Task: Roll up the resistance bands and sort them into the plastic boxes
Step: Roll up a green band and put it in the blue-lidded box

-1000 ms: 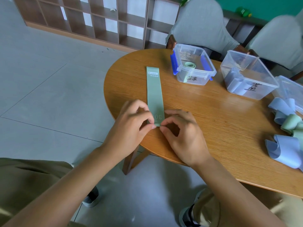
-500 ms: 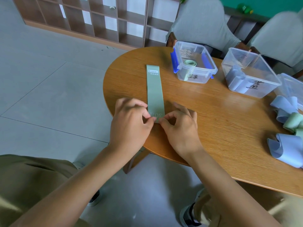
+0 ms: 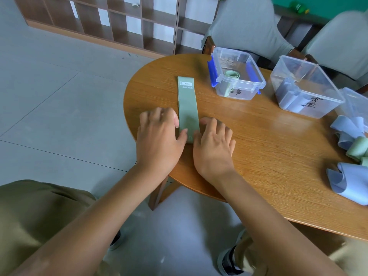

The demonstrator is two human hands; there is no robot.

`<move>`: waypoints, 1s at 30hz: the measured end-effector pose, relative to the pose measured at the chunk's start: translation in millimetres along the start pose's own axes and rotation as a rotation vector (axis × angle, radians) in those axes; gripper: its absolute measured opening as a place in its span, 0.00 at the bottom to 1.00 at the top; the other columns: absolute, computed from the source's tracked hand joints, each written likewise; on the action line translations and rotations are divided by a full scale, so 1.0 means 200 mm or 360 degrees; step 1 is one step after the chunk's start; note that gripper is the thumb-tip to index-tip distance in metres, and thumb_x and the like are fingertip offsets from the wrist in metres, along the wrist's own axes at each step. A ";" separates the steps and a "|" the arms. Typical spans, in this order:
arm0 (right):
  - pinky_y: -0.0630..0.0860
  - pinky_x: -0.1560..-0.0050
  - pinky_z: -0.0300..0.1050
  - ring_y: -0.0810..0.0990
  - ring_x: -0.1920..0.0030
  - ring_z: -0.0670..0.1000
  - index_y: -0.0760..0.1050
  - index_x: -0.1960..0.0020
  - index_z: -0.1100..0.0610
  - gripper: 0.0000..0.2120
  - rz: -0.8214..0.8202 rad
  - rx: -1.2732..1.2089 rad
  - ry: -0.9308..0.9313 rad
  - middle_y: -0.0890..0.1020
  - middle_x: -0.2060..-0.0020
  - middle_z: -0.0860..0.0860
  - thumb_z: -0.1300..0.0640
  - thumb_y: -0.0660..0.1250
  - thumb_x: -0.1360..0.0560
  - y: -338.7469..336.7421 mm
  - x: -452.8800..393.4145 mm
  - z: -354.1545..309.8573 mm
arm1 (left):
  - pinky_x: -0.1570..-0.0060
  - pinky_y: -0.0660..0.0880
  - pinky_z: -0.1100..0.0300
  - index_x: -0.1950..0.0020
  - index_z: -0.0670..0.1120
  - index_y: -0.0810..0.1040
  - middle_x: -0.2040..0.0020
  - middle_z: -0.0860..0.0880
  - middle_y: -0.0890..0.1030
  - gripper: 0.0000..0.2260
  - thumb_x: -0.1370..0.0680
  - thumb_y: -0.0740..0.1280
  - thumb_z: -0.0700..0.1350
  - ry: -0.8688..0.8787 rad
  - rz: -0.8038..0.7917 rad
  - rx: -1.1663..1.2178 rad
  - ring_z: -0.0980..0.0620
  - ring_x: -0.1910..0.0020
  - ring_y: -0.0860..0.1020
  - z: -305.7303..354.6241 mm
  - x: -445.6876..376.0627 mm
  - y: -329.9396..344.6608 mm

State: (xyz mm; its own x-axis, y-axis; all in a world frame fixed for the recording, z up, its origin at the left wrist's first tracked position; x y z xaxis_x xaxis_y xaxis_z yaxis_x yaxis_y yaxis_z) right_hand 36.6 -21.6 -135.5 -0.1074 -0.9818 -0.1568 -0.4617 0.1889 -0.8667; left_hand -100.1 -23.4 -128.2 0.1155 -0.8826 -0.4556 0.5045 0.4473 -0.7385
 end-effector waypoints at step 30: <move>0.66 0.36 0.50 0.64 0.34 0.58 0.64 0.31 0.54 0.26 0.0149 0.0297 -0.0042 0.69 0.36 0.55 0.67 0.59 0.28 0.13 -0.58 -0.16 | 0.61 0.65 0.75 0.48 0.46 0.78 0.50 0.50 0.82 0.06 0.20 0.63 0.38 -0.0184 0.0101 0.0469 0.53 0.48 0.79 -0.10 -0.24 0.04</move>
State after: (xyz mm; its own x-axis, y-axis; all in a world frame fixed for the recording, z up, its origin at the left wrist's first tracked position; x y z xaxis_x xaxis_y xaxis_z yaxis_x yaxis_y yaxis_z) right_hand 8.4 98.2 -124.0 -0.1181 -0.9607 -0.2511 -0.2793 0.2748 -0.9200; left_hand -119.2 26.5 -123.0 0.2427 -0.8723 -0.4245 0.7172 0.4560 -0.5269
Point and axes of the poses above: each hand's wrist, its own x-axis away from the middle knuckle, its own y-axis out of the palm, z = x × y, the point moved 5 cm from there along -x, towards the middle knuckle
